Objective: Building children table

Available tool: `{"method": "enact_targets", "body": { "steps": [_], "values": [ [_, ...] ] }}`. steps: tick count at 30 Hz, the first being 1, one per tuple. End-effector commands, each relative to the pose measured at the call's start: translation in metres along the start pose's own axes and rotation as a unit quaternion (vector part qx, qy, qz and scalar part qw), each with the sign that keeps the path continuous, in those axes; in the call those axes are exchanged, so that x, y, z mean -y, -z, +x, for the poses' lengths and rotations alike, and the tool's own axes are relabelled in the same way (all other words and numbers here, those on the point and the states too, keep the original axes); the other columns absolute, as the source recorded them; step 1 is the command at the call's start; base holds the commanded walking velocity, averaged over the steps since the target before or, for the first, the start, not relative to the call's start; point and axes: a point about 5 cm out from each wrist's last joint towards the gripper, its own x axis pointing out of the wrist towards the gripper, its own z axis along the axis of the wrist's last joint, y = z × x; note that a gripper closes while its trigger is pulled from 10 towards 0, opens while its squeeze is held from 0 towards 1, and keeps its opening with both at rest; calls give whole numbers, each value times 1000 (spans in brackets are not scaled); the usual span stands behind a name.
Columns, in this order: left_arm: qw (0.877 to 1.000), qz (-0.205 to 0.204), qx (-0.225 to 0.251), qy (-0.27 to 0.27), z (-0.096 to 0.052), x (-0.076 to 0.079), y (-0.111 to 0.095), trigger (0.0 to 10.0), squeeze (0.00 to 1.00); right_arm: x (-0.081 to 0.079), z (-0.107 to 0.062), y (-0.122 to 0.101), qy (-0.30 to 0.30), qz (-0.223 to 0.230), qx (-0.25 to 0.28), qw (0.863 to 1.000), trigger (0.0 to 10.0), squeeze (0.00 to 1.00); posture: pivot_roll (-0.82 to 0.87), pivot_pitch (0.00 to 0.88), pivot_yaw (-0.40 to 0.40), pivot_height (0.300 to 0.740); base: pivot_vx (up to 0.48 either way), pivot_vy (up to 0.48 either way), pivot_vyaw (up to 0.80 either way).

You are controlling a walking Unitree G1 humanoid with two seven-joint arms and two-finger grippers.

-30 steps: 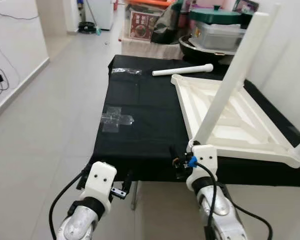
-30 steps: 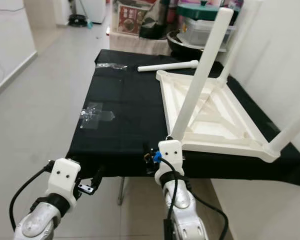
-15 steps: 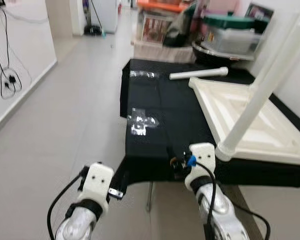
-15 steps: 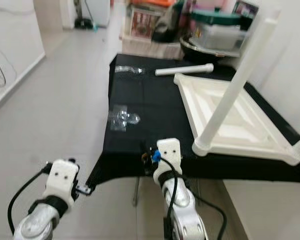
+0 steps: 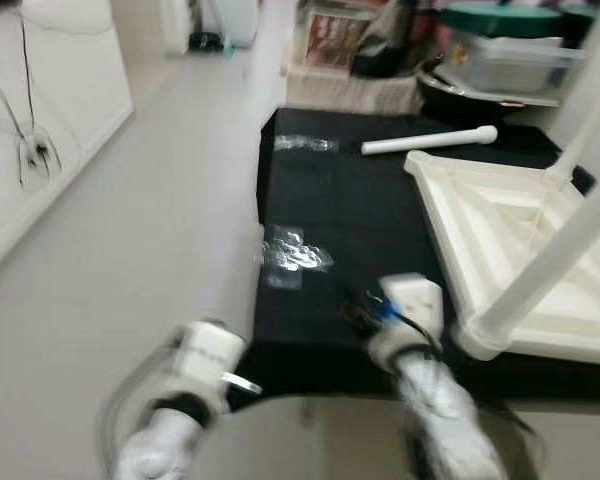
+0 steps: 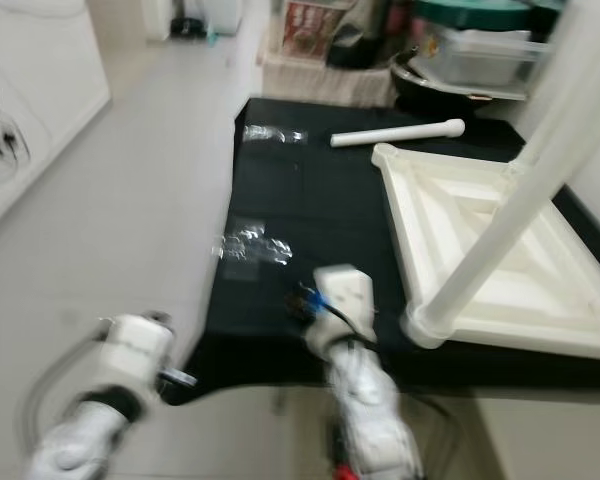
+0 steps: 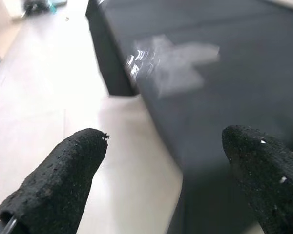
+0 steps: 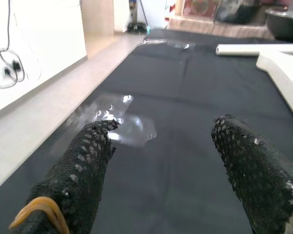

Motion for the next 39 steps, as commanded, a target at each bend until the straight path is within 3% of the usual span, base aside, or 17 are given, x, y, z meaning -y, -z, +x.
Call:
{"method": "enact_targets", "body": {
  "steps": [1,9,11,14,16,19,25,26,28,31,33,34,36,39],
  "values": [
    [1000,-13,5,21,1,9,-2,10000,0,13,-4,6,23,-9,-13,1000,10000,0,103,52,-115,740,0,0,0],
    [1000,-10,-2,24,2,9,-1,10000,0,14,9,-6,28,-12,14,999,10000,0,104,52,-114,740,0,0,0],
    [1000,-10,-3,22,1,8,-1,10000,0,15,31,-26,31,-33,26,999,10000,0,106,60,-116,740,0,0,0],
    [1000,-11,-5,22,1,9,-1,10000,0,17,48,-39,30,-81,24,996,10000,0,104,63,-111,740,0,0,0],
    [1000,-16,-6,24,1,9,-2,10000,0,25,78,-50,57,-119,-13,991,10000,0,98,84,-105,740,0,0,0],
    [999,-20,-7,29,1,10,-4,10000,0,31,102,-60,88,-140,-40,985,10000,0,104,102,-109,740,0,0,0],
    [999,-18,-9,40,-5,14,-7,10000,0,39,126,-64,92,-148,-89,981,10000,0,108,133,-118,740,0,0,0],
    [999,-18,-9,40,-5,14,-7,10000,0,39,126,-64,92,-148,-89,981,10000,0,108,133,-118,740,0,0,0],
    [999,-20,-11,43,-10,17,-8,10000,0,56,134,-62,119,-151,-124,974,10000,0,116,146,-134,740,0,0,0],
    [999,-21,-12,44,-12,19,-9,10000,0,63,135,-61,129,-157,-135,970,10000,0,121,147,-139,740,0,0,0],
    [999,-20,-11,46,-16,22,-12,10000,0,84,130,-54,161,-161,-166,960,10000,0,150,163,-162,740,0,0,0],
    [999,-20,-11,46,-16,22,-12,10000,0,84,130,-54,161,-161,-166,960,10000,0,150,163,-162,740,0,0,0],
    [999,-22,-15,47,-21,24,-12,10000,0,103,123,-44,189,-154,-194,950,10000,0,132,165,-152,740,0,0,0],
    [998,-26,-20,51,-24,25,-12,10000,0,111,120,-37,201,-138,-214,946,10000,0,134,164,-151,740,0,0,0]
  ]
}}
